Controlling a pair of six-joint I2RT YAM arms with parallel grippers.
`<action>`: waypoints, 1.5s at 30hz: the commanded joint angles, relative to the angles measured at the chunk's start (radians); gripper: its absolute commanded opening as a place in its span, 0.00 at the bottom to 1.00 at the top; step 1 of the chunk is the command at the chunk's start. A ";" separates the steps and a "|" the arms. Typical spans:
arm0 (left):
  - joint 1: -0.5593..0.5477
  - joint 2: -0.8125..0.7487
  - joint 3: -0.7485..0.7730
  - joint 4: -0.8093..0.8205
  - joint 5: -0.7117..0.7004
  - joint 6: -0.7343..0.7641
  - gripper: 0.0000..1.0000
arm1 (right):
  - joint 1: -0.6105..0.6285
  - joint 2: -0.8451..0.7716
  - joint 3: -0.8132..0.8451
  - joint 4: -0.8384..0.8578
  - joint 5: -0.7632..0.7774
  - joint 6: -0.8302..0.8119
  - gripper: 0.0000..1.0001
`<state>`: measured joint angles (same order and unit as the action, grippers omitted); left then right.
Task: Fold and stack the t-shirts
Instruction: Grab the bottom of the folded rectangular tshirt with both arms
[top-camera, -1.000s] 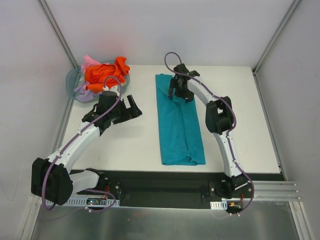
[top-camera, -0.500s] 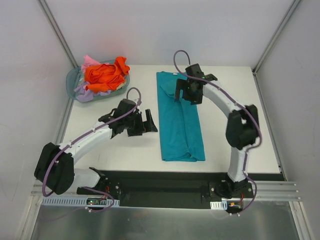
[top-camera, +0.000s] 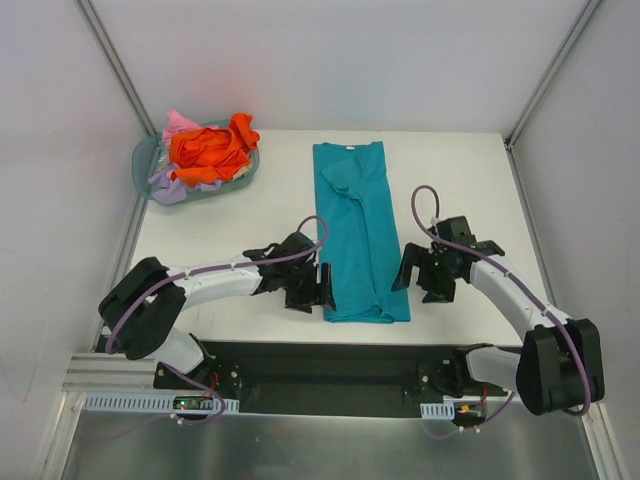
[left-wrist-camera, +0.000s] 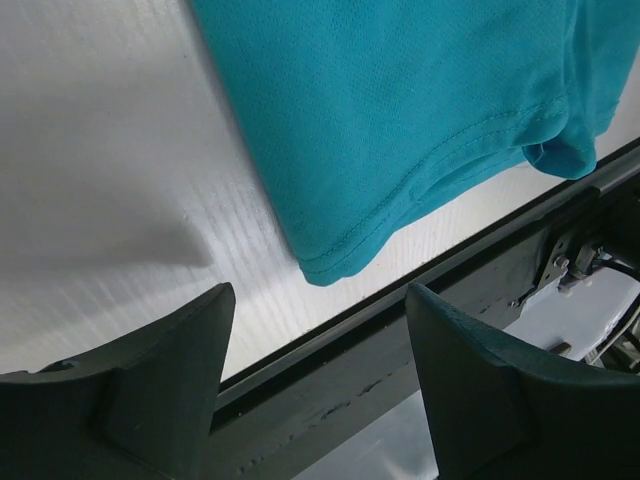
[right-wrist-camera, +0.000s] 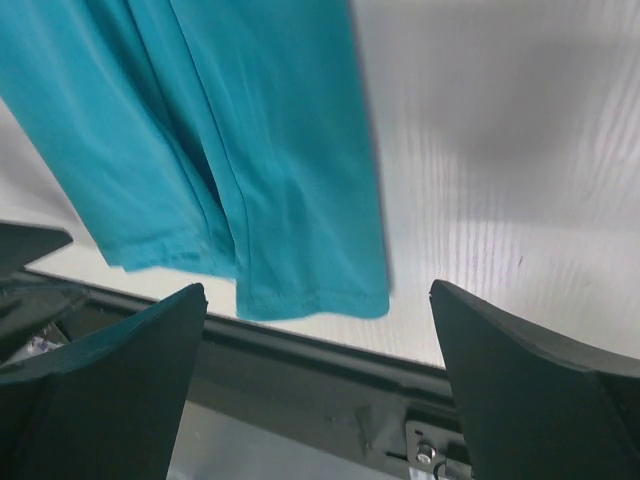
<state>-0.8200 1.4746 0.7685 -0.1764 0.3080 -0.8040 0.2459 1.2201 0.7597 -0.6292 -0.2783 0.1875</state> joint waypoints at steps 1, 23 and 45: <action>-0.024 0.076 0.023 0.057 0.020 -0.043 0.66 | -0.020 -0.086 -0.057 -0.040 -0.126 -0.019 0.99; -0.036 0.090 0.045 -0.043 -0.035 -0.049 0.00 | -0.043 0.078 -0.206 0.046 -0.176 -0.022 0.47; 0.038 -0.188 0.032 -0.055 -0.021 0.020 0.00 | 0.156 -0.240 -0.056 0.071 -0.121 0.069 0.01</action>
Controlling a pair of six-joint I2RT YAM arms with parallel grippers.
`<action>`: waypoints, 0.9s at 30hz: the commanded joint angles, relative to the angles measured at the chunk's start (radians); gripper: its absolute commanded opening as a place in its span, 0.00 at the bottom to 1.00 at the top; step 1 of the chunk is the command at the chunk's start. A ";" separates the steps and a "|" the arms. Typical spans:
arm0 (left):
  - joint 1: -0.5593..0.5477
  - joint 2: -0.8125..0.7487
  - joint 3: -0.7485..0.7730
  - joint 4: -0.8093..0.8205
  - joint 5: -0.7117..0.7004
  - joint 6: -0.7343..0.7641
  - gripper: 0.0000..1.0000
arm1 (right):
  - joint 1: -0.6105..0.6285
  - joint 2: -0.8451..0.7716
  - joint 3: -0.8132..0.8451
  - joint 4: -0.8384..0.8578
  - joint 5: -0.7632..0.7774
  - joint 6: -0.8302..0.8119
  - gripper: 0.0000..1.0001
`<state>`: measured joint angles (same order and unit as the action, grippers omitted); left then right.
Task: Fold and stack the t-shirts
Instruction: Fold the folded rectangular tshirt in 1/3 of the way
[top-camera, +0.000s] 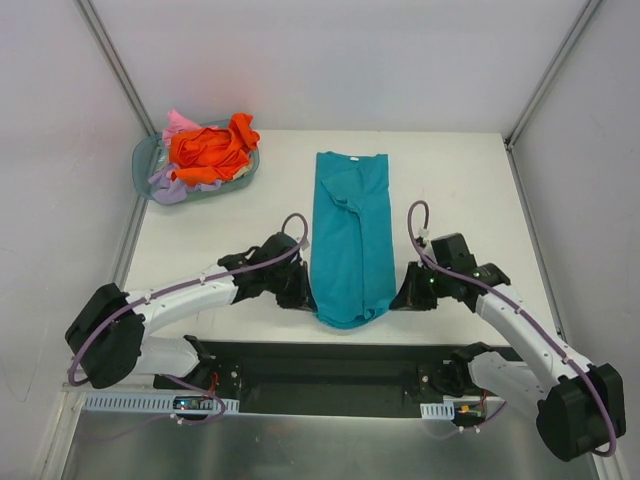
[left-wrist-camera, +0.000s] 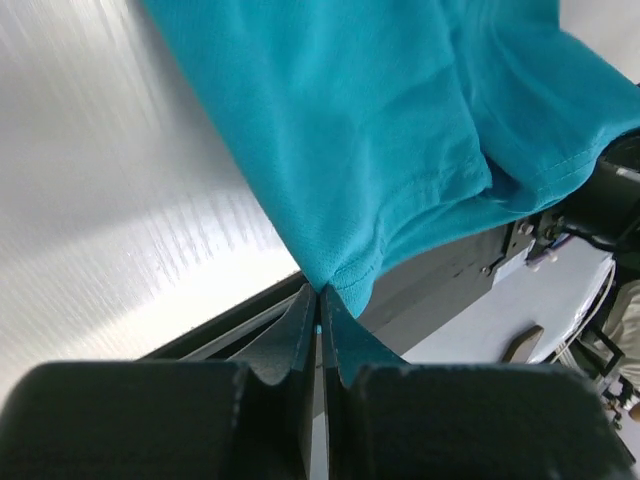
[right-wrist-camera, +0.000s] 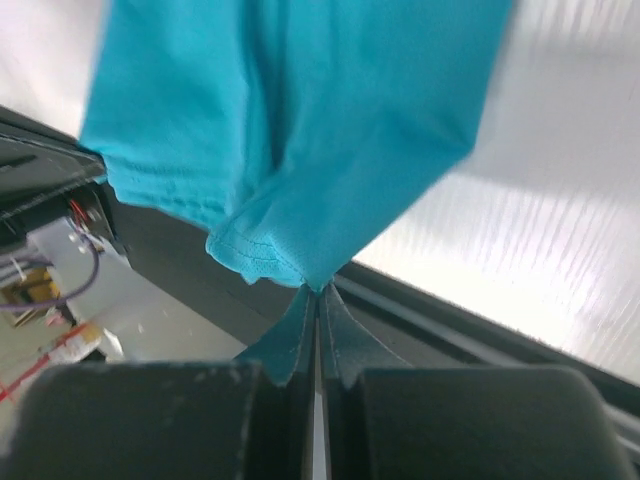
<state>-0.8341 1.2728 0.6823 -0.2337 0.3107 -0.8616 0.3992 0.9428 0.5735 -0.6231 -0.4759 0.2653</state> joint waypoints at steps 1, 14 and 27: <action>0.084 0.023 0.140 0.002 -0.025 0.088 0.00 | 0.001 0.054 0.156 0.074 0.106 -0.011 0.01; 0.311 0.327 0.535 0.004 0.074 0.205 0.00 | -0.108 0.465 0.586 0.204 0.152 -0.112 0.01; 0.434 0.632 0.784 0.002 0.128 0.228 0.00 | -0.181 0.858 0.848 0.227 0.088 -0.110 0.01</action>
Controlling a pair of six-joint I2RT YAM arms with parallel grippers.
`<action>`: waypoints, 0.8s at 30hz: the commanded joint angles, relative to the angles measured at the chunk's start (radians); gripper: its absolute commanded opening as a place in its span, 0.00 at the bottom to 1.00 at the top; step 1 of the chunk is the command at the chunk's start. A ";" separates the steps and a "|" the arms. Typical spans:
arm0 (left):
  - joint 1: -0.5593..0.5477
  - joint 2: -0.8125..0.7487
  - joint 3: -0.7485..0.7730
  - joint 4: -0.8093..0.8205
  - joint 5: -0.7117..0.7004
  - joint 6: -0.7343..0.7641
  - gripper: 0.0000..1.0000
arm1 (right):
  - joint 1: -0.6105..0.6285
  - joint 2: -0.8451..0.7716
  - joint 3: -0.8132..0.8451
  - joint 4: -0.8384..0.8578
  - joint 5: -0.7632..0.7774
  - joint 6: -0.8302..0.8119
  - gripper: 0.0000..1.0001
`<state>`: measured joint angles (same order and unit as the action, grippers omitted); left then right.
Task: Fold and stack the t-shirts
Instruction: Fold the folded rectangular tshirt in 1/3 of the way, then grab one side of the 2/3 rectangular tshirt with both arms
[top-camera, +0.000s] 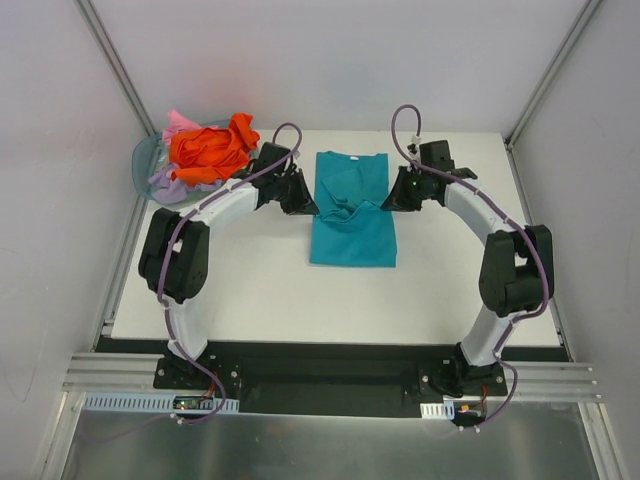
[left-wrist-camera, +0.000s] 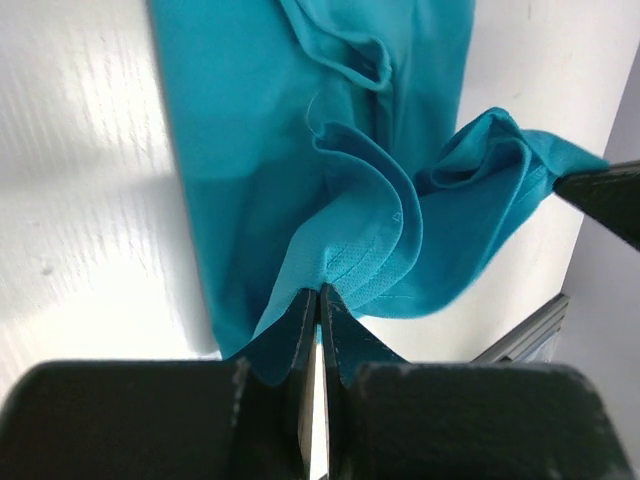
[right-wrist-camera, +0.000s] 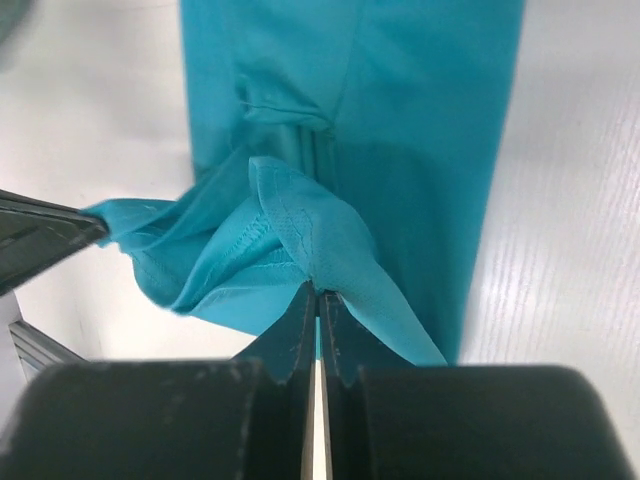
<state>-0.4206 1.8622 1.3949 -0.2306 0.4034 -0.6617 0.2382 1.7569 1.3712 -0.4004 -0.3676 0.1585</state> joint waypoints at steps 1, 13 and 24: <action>0.023 0.057 0.082 -0.001 0.043 0.031 0.00 | -0.022 0.056 0.055 0.005 -0.022 -0.001 0.01; 0.054 0.224 0.234 -0.016 0.092 0.042 0.51 | -0.054 0.236 0.190 -0.063 0.004 -0.004 0.41; 0.054 -0.012 0.015 -0.021 0.051 0.059 0.99 | -0.027 0.032 0.027 -0.074 0.028 -0.073 1.00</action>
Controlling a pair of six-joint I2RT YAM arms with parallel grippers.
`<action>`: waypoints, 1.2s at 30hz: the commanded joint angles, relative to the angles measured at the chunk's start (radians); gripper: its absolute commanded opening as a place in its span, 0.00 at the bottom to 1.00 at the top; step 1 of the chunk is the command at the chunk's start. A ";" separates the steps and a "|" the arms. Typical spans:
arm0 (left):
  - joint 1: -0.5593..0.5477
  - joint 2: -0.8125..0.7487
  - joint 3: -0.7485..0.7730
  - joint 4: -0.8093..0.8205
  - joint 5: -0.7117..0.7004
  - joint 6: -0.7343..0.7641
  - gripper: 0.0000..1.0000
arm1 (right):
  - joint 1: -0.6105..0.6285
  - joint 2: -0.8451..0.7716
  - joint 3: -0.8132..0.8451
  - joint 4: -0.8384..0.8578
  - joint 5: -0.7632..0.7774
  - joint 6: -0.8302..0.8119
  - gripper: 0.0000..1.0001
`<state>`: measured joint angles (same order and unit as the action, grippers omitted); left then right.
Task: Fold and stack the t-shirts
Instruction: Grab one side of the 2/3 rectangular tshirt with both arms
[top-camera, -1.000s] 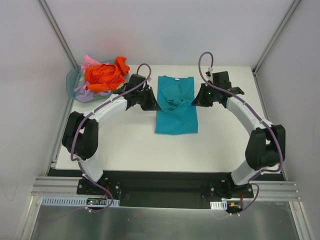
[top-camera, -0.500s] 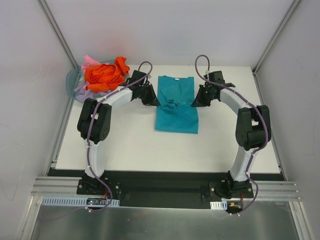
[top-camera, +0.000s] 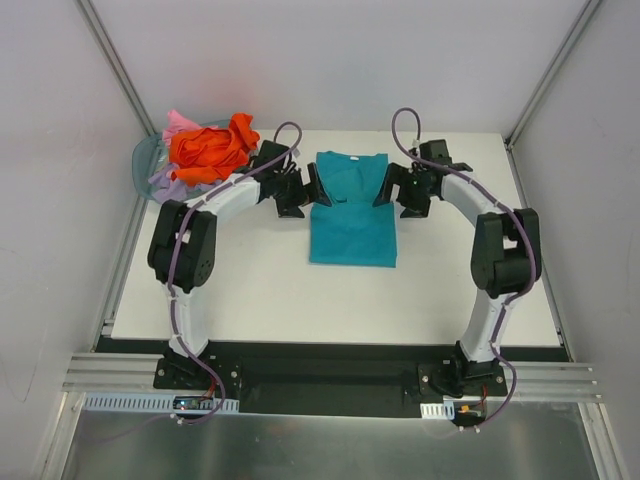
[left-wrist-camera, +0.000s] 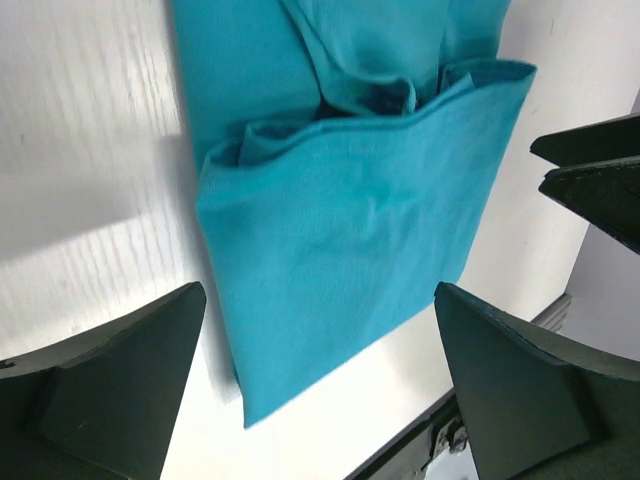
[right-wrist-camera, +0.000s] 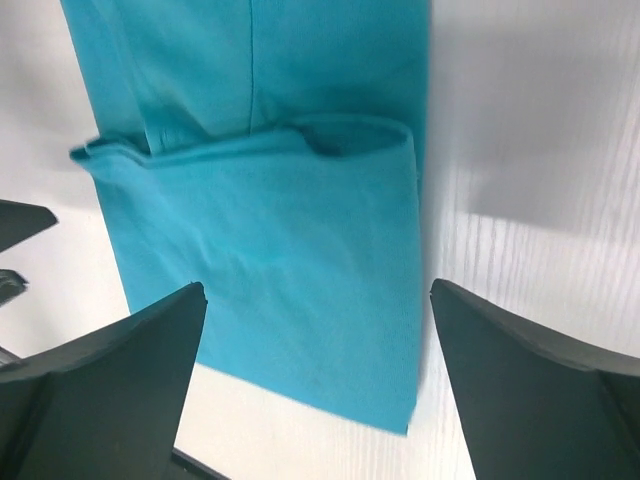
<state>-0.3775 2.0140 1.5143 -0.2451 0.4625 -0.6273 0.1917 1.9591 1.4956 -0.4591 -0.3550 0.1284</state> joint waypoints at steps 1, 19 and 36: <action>0.009 -0.187 -0.136 -0.006 -0.012 0.020 0.99 | 0.020 -0.202 -0.142 -0.001 0.025 -0.038 0.99; -0.064 -0.221 -0.457 0.133 0.018 -0.127 0.59 | -0.006 -0.328 -0.623 0.224 -0.111 0.128 0.78; -0.100 -0.070 -0.367 0.132 0.025 -0.114 0.00 | -0.008 -0.269 -0.617 0.218 -0.102 0.123 0.15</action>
<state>-0.4721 1.9198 1.1187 -0.1123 0.4728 -0.7460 0.1894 1.6882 0.8692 -0.2474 -0.4610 0.2546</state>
